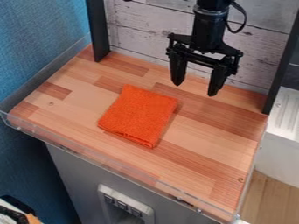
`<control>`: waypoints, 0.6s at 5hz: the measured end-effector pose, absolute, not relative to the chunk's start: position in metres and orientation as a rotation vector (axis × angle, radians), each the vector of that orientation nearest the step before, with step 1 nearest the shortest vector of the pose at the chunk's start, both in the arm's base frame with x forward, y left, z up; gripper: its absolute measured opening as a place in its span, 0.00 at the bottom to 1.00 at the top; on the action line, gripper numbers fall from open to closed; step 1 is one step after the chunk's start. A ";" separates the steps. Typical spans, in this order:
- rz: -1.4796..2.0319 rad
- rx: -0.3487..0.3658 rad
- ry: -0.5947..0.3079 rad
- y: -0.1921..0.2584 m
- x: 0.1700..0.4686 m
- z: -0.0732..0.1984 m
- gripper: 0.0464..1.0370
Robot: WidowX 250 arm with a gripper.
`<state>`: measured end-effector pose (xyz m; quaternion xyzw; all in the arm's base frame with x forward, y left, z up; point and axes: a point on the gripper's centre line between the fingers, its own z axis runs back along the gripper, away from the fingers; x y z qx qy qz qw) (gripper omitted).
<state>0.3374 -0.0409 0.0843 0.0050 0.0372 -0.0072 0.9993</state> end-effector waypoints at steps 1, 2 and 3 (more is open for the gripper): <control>-0.106 0.008 0.098 -0.039 0.331 0.078 0.96; -0.221 -0.004 0.089 -0.023 0.328 0.078 0.96; -0.353 -0.021 0.040 -0.010 0.325 0.082 0.96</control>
